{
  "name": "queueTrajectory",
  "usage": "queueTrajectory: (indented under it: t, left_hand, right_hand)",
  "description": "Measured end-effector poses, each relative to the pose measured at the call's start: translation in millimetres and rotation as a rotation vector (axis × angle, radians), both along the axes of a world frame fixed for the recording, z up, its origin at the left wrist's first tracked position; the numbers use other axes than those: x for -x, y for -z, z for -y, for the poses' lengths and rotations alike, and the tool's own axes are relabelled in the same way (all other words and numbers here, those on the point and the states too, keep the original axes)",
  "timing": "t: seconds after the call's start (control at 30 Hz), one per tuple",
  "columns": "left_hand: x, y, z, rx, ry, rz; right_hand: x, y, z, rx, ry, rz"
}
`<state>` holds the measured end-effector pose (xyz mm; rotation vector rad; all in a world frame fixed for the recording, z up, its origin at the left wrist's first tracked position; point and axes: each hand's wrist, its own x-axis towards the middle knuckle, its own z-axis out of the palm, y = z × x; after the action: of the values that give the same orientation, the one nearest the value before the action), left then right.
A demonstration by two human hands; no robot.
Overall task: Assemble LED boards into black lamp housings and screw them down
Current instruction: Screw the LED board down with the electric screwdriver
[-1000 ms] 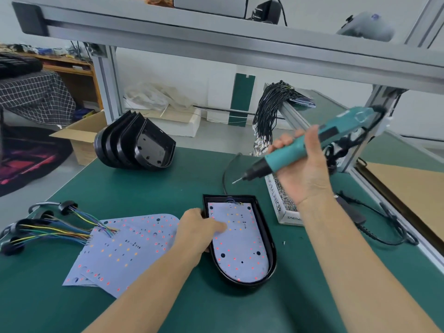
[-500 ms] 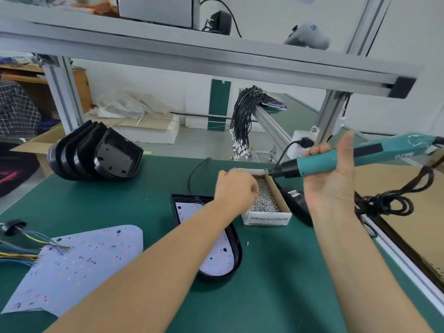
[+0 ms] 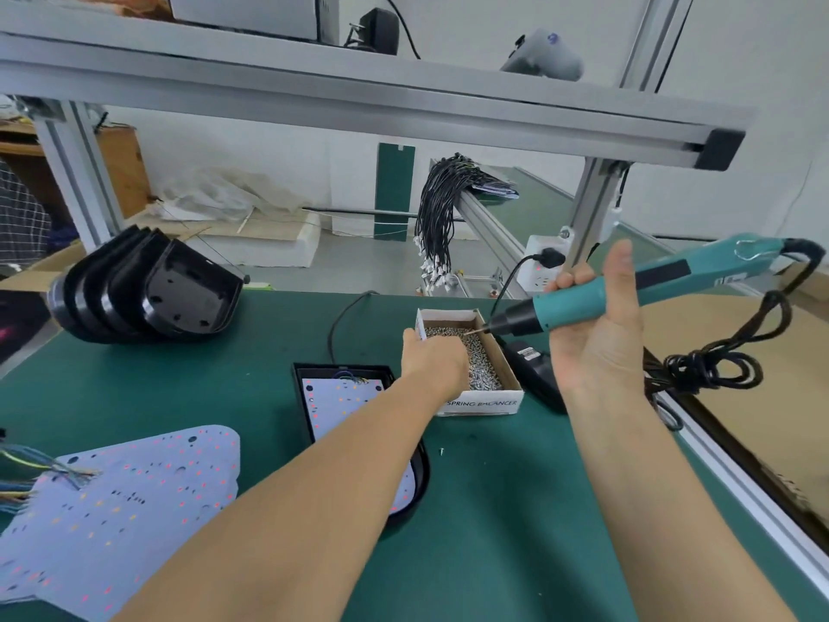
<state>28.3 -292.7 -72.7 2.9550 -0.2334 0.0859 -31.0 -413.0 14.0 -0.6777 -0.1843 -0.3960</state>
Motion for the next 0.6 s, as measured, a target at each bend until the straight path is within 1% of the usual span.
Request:
queueTrajectory:
  t: [0.03, 0.1, 0.13, 0.17, 0.23, 0.27, 0.3, 0.33, 0.43, 0.6]
  left_hand:
    - [2.2, 0.3, -0.3, 0.056, -0.006, 0.016]
    - [8.9, -5.4, -2.2, 0.274, -0.032, 0.048]
    - [13.8, -10.5, -5.0, 0.440, -0.048, 0.044]
    - [19.0, -16.8, -9.4, 0.655, -0.062, 0.019]
    - [35.2, -30.7, -24.4, 1.151, -0.058, -0.101]
    - [46.2, -37.7, -36.1, 1.344, -0.042, -0.161]
    - [58.8, -43.1, -48.4, 1.499, -0.024, -0.215]
    - [71.2, -47.0, -61.1, 1.610, -0.008, -0.260]
    - [107.0, -52.3, -93.6, 1.792, -0.023, -0.328]
    - [141.2, -45.0, -118.1, 1.920, -0.115, -0.359]
  right_hand:
    - [0.5, 0.0, -0.1, -0.008, 0.005, 0.000]
    - [1.9, -1.1, 0.2, -0.018, 0.015, -0.003]
    - [2.9, -2.4, 0.7, -0.026, 0.014, 0.000]
    - [4.3, -3.8, 1.8, -0.038, 0.002, 0.012]
    - [8.1, -6.9, 3.4, -0.068, -0.055, 0.041]
    - [10.3, -8.4, 2.6, -0.086, -0.093, 0.052]
    - [12.8, -9.6, 1.1, -0.091, -0.136, 0.066]
    - [15.6, -10.0, -2.0, -0.092, -0.179, 0.071]
    - [25.3, -9.1, -19.5, -0.092, -0.303, 0.084]
    - [41.1, -9.8, -52.1, -0.067, -0.444, 0.112]
